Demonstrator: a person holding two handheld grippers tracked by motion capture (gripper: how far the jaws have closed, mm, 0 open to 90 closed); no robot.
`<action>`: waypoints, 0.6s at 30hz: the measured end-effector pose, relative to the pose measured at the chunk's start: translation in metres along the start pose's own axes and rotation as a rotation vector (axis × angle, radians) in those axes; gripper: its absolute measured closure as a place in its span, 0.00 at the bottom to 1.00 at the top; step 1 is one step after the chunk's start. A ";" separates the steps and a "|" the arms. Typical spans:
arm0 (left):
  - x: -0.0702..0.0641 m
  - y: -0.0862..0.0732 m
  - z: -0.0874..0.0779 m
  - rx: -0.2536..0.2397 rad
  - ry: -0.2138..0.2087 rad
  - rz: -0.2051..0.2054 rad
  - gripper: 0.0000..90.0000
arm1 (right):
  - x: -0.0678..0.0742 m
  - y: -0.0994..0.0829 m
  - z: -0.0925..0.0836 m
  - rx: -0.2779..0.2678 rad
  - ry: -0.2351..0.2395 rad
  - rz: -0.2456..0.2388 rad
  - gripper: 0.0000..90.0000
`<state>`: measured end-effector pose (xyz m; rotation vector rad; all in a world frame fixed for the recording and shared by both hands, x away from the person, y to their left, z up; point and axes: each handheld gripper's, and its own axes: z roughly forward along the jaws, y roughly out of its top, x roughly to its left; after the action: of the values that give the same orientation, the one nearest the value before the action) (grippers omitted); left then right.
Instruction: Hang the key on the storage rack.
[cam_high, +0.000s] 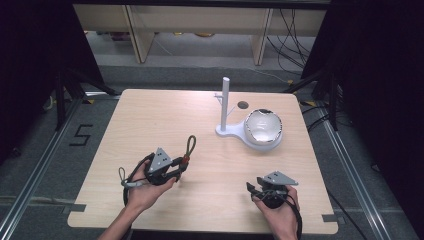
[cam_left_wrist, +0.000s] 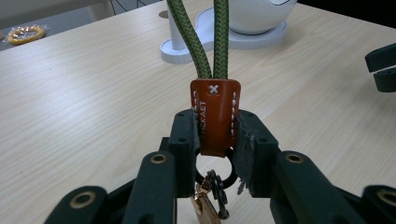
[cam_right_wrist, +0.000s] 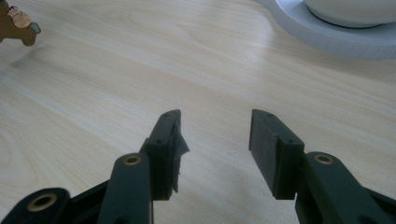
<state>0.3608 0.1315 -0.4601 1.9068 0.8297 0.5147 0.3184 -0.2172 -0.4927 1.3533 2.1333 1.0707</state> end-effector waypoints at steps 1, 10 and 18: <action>0.000 0.001 -0.001 0.004 0.006 -0.002 0.77 | 0.000 0.000 0.000 -0.001 -0.001 0.001 0.61; 0.001 0.005 -0.002 -0.009 0.010 -0.007 0.77 | -0.001 0.001 -0.002 -0.004 0.005 -0.006 0.61; 0.003 0.012 -0.002 -0.020 0.007 0.003 0.77 | 0.000 0.002 -0.003 0.002 0.017 0.004 0.61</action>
<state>0.3659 0.1315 -0.4483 1.8894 0.8232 0.5297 0.3174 -0.2174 -0.4898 1.3548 2.1454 1.0853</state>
